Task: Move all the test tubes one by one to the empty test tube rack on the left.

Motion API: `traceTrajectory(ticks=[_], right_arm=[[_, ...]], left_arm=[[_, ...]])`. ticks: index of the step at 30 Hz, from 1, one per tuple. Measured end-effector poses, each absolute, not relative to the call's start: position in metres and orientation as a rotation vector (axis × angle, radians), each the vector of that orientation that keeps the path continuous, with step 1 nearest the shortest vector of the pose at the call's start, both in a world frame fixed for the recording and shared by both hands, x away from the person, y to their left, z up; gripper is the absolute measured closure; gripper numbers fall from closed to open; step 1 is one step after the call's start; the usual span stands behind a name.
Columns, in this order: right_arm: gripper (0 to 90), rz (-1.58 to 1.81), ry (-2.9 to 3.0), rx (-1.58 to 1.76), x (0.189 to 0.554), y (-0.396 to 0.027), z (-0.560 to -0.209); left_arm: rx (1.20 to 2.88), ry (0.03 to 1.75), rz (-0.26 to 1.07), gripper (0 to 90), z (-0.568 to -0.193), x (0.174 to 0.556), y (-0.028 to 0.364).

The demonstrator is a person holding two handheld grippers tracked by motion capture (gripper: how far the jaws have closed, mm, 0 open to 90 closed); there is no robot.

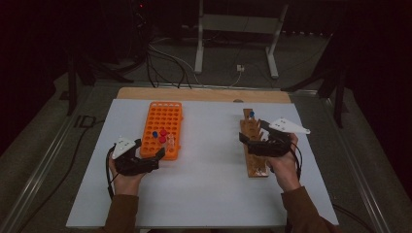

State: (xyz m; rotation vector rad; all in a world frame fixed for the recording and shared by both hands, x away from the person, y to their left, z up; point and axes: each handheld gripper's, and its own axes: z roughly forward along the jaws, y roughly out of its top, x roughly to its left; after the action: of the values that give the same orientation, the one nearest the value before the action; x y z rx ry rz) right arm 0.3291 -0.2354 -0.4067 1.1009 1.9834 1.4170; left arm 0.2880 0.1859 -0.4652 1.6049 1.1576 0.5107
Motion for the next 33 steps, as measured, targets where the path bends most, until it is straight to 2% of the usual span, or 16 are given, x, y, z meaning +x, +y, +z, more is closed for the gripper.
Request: traceTrajectory(ticks=[12, 21, 27, 33], right_arm=[[22.7, 1.328, 1.910, 1.273, 0.385, -0.263, -0.423], [46.4, 1.250, 1.953, 1.265, 0.405, -0.251, -0.433], [58.9, 1.166, 1.979, 1.304, 0.421, -0.245, -0.441], [67.5, 1.107, 2.009, 1.328, 0.431, -0.242, -0.453]], left_arm=[[1.629, 1.138, 0.528, 0.5, -0.466, 0.288, 0.180], [1.652, 1.129, 0.526, 0.6, -0.468, 0.289, 0.174], [1.649, 1.132, 0.528, 0.6, -0.469, 0.289, 0.173], [1.657, 1.132, 0.529, 0.6, -0.469, 0.289, 0.173]])
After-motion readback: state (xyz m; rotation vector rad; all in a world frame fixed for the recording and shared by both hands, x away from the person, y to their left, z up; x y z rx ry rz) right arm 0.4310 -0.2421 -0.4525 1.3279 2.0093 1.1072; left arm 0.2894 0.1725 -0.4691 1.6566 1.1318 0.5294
